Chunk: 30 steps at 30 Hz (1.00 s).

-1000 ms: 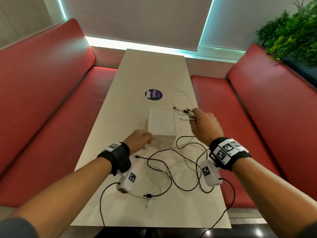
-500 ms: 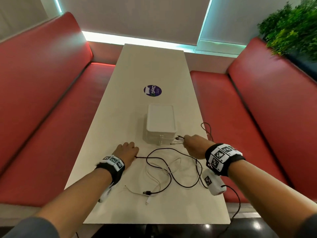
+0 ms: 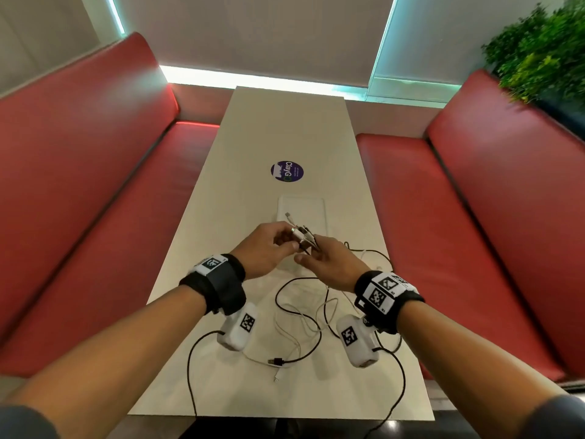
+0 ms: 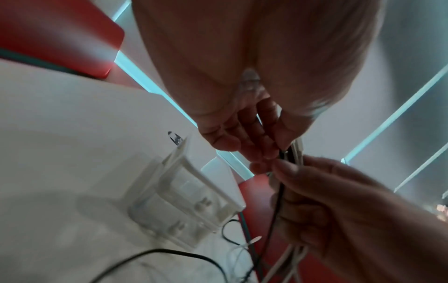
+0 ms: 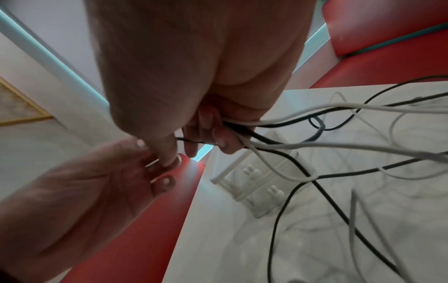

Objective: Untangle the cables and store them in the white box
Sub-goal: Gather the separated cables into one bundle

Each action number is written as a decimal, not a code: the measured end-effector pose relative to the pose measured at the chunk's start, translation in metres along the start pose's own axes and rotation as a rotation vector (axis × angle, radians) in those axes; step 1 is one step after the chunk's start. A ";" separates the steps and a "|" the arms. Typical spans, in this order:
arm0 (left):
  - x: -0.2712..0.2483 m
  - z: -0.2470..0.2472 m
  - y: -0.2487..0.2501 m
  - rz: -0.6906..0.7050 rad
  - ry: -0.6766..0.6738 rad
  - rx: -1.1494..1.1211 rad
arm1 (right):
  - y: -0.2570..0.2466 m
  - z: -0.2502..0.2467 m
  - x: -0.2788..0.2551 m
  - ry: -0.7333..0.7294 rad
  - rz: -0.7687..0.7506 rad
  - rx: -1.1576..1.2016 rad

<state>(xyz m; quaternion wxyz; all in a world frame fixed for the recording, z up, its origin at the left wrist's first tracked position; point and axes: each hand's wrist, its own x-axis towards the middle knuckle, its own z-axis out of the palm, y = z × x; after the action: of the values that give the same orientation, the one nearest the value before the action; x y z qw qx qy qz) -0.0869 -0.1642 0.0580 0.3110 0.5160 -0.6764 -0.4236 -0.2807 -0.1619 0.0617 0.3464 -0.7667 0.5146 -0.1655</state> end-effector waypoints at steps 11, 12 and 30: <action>-0.008 0.049 0.009 -0.104 -0.278 -0.058 | -0.034 -0.037 0.000 0.100 -0.068 0.161; -0.007 0.053 0.008 -0.089 -0.245 -0.074 | -0.035 -0.040 -0.001 0.109 -0.076 0.139; -0.012 0.033 -0.063 -0.248 -0.192 0.003 | -0.032 -0.052 -0.012 -0.031 0.050 0.335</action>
<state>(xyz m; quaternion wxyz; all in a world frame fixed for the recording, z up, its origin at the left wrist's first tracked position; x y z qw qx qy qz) -0.0844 -0.1514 -0.0124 0.1894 0.5531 -0.6349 -0.5051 -0.2958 -0.1623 0.1226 0.4813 -0.6877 0.4933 -0.2281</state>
